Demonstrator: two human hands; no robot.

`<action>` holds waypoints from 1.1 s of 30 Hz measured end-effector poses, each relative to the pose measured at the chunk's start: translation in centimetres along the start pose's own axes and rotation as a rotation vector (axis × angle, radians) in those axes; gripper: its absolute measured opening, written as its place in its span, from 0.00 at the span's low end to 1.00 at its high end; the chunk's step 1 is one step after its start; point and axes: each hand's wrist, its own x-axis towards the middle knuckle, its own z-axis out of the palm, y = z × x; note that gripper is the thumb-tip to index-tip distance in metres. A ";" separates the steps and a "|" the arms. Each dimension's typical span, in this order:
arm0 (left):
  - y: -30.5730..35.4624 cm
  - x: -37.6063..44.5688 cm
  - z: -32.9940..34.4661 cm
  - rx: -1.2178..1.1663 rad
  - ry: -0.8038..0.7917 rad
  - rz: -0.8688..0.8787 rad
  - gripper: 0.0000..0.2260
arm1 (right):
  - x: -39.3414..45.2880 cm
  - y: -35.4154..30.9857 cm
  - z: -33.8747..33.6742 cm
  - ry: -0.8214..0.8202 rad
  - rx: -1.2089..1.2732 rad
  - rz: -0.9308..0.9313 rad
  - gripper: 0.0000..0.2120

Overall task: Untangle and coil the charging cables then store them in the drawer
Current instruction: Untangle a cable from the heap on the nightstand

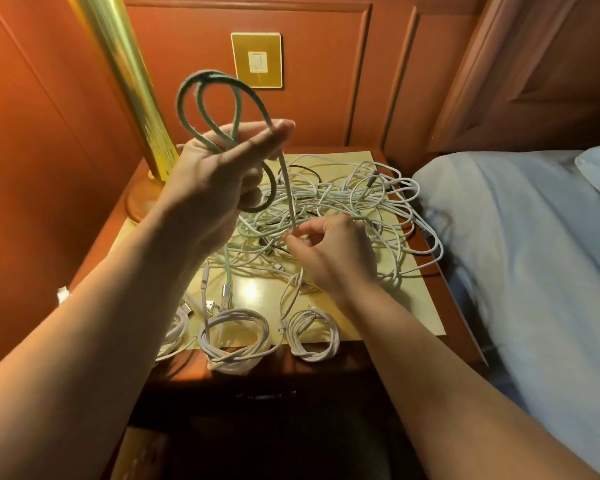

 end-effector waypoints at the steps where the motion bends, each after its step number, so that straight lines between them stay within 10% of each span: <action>1: 0.2 0.0 0.0 -0.059 -0.010 -0.010 0.06 | 0.0 0.1 0.1 0.004 0.006 0.009 0.11; 9: -0.3 0.7 -1.7 -0.063 0.011 -0.037 0.13 | -0.1 0.4 0.8 0.117 -0.002 -0.024 0.11; 18: -2.3 0.1 -2.0 0.687 -0.054 -0.154 0.16 | 0.6 0.7 0.0 0.297 0.176 -0.104 0.04; 33: -1.3 -0.1 0.1 0.581 -0.123 0.087 0.12 | 0.6 0.0 -0.1 0.236 0.168 -0.057 0.11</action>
